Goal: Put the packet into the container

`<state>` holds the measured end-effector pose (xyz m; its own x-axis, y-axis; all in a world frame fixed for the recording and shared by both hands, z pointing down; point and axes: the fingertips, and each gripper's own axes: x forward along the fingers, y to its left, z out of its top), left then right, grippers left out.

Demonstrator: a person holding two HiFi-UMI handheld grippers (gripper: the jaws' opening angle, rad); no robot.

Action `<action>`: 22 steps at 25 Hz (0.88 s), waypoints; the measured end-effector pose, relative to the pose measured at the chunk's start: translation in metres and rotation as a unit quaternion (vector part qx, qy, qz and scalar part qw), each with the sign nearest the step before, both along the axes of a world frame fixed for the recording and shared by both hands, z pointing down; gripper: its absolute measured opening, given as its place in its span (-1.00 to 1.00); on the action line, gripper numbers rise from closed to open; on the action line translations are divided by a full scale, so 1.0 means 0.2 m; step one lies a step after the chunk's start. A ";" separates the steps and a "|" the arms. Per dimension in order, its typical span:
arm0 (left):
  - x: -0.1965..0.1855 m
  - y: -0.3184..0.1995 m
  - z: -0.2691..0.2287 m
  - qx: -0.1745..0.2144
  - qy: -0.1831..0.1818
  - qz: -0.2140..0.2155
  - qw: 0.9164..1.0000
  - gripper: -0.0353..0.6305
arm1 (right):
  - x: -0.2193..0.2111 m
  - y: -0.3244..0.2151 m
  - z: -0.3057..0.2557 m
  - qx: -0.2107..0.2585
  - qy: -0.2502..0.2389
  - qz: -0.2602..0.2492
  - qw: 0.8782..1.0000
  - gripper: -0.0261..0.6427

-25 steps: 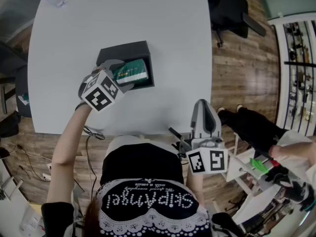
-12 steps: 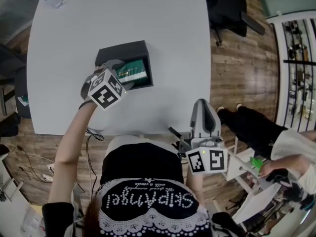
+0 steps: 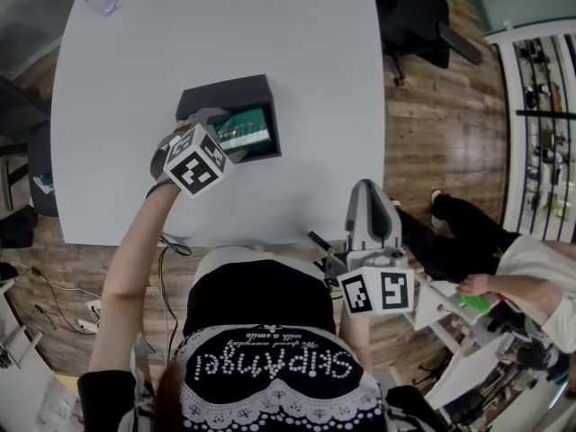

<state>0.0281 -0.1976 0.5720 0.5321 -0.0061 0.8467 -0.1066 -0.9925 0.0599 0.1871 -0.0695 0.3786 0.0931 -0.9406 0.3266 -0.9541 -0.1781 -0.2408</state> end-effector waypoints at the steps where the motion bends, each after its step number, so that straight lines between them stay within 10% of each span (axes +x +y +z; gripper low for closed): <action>1: 0.00 0.00 0.00 0.000 0.001 0.000 1.000 0.14 | 0.00 0.00 0.00 0.000 0.000 0.000 1.000 -0.81; 22: 0.00 -0.05 -0.18 0.002 0.054 -0.033 0.998 0.19 | -0.02 0.01 -0.03 0.004 0.006 -0.001 1.000 -0.81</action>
<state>0.0290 -0.2071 0.5365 0.6180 -0.0478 0.7847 -0.1644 -0.9839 0.0696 0.1821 -0.0678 0.3732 0.0949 -0.9431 0.3188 -0.9572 -0.1745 -0.2311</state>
